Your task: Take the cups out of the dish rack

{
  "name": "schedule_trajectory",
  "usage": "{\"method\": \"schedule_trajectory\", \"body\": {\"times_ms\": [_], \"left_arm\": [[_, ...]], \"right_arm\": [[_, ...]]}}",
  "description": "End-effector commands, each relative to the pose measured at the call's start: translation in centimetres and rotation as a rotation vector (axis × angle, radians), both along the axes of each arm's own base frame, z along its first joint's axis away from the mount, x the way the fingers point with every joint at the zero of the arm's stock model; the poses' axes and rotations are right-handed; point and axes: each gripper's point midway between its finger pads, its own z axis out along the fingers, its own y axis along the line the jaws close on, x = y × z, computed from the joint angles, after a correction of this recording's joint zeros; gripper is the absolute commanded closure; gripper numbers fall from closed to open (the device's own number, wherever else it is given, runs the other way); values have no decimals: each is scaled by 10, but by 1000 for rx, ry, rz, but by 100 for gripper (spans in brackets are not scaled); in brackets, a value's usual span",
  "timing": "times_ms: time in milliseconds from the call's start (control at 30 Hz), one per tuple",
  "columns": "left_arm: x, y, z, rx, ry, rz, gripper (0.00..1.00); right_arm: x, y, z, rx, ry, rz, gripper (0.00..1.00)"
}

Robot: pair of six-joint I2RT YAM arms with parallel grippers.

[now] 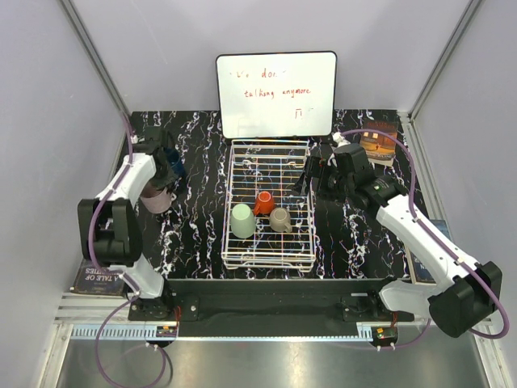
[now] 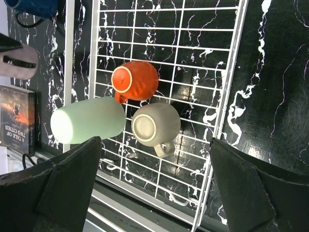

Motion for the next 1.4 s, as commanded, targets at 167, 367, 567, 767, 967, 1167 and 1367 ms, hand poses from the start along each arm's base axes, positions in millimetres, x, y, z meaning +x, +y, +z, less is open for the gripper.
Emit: {"method": "schedule_trajectory", "body": {"times_ms": [167,367,567,767,967,1167,1367], "left_arm": [[64,9,8,-37,-228,-24,100],[67,9,-12,-56,-204,-18,100],[63,9,-31,-55,-164,-14,100],[62,11,-42,-47,-135,-14,100],[54,11,-27,-35,-157,-4,86],[44,8,4,-9,-236,-7,55],[39,4,40,-10,-308,10,35]], "right_arm": [[6,-5,7,-37,-48,12,0],[8,-4,4,-47,-44,13,0],[10,-4,2,-52,-39,7,0],[10,-3,1,-49,-36,10,0],[10,-5,0,-48,-34,-4,0],[12,-4,-1,-52,-32,-5,0],[15,-3,1,-51,-37,-12,0]]}}
